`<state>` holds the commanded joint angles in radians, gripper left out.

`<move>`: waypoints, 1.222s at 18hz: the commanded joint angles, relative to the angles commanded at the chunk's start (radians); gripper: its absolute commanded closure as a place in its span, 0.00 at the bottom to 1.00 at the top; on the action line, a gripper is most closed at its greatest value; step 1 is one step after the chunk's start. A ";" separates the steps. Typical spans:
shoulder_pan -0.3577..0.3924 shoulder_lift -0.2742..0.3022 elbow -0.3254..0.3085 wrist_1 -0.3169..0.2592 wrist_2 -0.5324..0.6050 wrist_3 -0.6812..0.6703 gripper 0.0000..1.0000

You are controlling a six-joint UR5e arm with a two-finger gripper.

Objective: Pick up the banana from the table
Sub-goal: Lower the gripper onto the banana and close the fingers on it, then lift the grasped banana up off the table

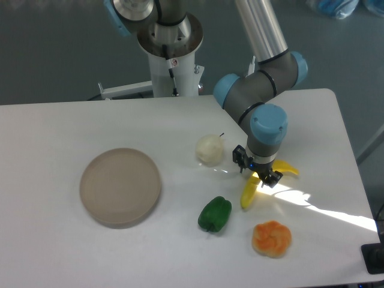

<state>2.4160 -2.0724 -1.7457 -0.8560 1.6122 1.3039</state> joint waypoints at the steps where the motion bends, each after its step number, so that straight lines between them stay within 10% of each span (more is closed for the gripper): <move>1: 0.000 0.000 0.000 0.000 0.000 0.006 0.70; 14: 0.005 0.118 0.070 -0.040 0.003 0.012 0.70; 22: -0.008 0.173 0.241 -0.302 -0.005 0.011 0.70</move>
<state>2.4084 -1.8991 -1.5050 -1.1578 1.6076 1.3146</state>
